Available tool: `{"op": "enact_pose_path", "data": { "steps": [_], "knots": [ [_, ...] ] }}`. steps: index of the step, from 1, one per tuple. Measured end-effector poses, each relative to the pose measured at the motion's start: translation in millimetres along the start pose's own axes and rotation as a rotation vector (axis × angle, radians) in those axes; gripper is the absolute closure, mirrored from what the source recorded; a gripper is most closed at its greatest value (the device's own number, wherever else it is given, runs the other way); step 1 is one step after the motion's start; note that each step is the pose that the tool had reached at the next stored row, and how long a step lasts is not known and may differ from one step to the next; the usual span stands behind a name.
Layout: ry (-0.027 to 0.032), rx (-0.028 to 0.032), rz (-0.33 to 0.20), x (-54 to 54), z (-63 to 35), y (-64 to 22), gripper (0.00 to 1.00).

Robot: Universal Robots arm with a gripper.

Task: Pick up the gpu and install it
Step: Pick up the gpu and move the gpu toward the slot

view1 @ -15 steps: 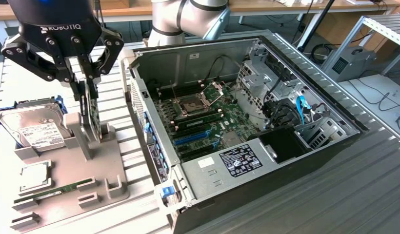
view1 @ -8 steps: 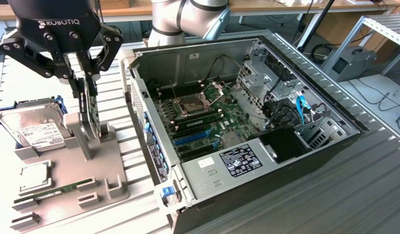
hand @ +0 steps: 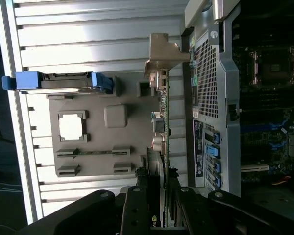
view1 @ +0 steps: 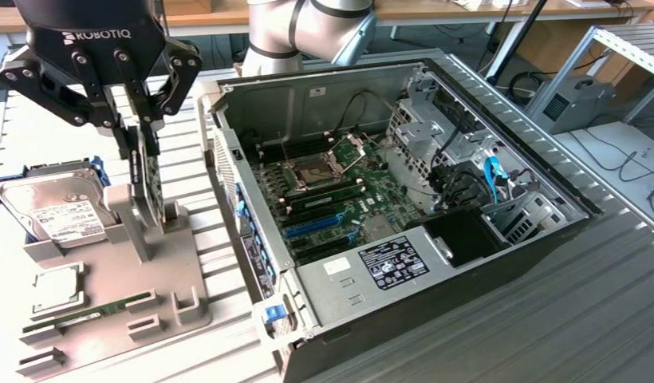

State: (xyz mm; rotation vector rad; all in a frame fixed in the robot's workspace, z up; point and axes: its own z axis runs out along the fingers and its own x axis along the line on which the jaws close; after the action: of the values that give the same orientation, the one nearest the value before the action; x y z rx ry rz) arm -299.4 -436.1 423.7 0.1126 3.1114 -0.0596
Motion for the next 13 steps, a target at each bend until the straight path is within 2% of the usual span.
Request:
{"op": "enact_pose_path", "data": {
  "steps": [13],
  "knots": [
    [-0.0002,0.0008,0.000,-9.8,0.5,0.7,0.74]
  ]
}}
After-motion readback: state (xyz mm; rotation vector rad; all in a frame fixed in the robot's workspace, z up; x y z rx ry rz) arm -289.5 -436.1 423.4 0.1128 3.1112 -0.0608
